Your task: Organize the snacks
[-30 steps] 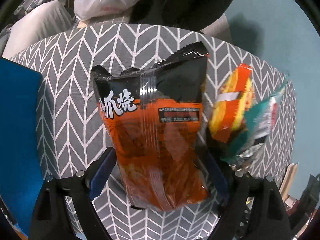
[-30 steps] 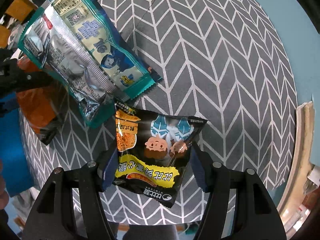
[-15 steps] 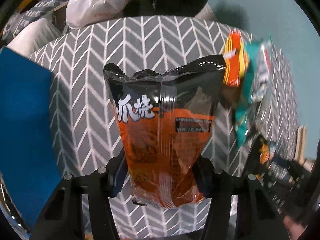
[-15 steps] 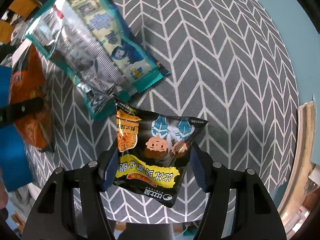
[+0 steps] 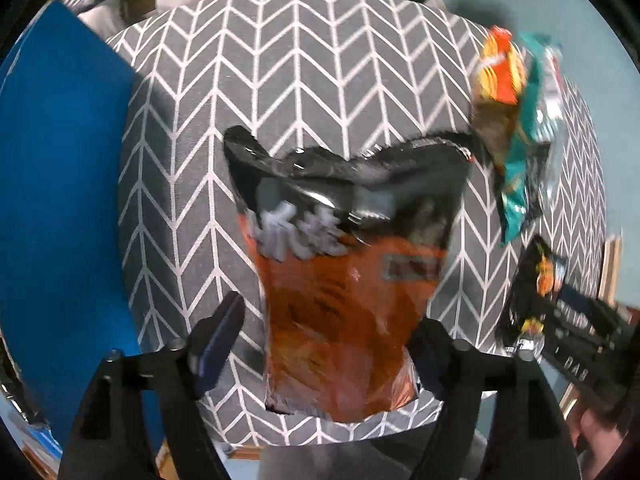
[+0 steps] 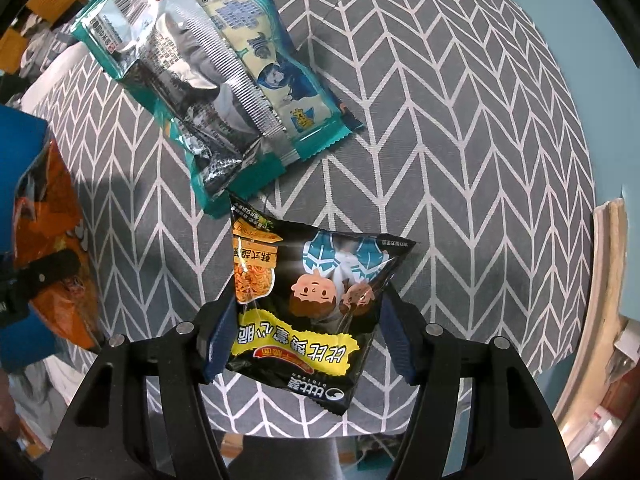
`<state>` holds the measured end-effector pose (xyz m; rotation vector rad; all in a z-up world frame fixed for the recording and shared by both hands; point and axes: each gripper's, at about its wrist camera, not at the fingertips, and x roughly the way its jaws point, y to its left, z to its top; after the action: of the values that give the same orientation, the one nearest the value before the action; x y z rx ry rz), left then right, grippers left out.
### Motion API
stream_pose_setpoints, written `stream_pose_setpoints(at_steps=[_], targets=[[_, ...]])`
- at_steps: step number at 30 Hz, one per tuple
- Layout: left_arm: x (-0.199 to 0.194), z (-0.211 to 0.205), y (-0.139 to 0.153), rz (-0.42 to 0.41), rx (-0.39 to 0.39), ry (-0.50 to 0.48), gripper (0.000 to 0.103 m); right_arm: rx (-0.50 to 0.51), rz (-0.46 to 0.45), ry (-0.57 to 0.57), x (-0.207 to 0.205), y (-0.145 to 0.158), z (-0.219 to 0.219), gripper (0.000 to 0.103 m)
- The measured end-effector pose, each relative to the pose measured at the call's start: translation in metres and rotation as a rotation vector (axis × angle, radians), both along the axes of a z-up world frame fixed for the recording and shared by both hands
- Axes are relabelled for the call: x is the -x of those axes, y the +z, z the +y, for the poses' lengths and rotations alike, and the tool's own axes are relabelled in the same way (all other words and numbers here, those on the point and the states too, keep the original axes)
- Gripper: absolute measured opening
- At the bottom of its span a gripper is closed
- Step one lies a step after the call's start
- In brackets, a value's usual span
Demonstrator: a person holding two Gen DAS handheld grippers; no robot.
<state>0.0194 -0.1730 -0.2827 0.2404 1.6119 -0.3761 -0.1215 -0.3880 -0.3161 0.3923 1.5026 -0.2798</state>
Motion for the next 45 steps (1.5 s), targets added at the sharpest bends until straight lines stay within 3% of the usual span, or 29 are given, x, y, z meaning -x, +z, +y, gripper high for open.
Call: stream_pose_setpoints(at_steps=[6, 11, 13, 16, 22, 30, 39, 45], targets=[[-0.018, 0.008, -0.023, 0.035, -0.014, 0.035, 0.082, 0.007, 0.004, 0.001, -0.01, 0.001, -0.006, 0.065], [-0.016, 0.008, -0.042, 0.024, -0.036, 0.003, 0.082, 0.014, 0.002, 0.011, -0.013, -0.002, -0.002, 0.066], [-0.013, 0.004, -0.041, -0.005, -0.035, -0.025, 0.071, 0.017, -0.006, 0.018, -0.012, -0.002, 0.0, 0.064], [-0.009, 0.005, -0.036, -0.027, -0.023, -0.05, 0.062, 0.028, -0.01, 0.037, -0.01, 0.002, 0.005, 0.064], [-0.005, 0.021, -0.026, -0.05, -0.043, -0.094, 0.061, 0.041, -0.019, 0.066, -0.008, 0.023, 0.02, 0.063], [0.002, 0.044, -0.003, -0.074, -0.019, -0.09, 0.061, 0.061, -0.051, 0.11, -0.015, 0.058, 0.039, 0.063], [0.014, 0.067, 0.052, -0.132, 0.061, -0.081, 0.06, 0.066, -0.101, 0.164, -0.025, 0.106, 0.059, 0.063], [0.011, 0.088, 0.094, -0.172, 0.085, -0.076, 0.06, 0.056, -0.126, 0.204, -0.032, 0.117, 0.073, 0.063]])
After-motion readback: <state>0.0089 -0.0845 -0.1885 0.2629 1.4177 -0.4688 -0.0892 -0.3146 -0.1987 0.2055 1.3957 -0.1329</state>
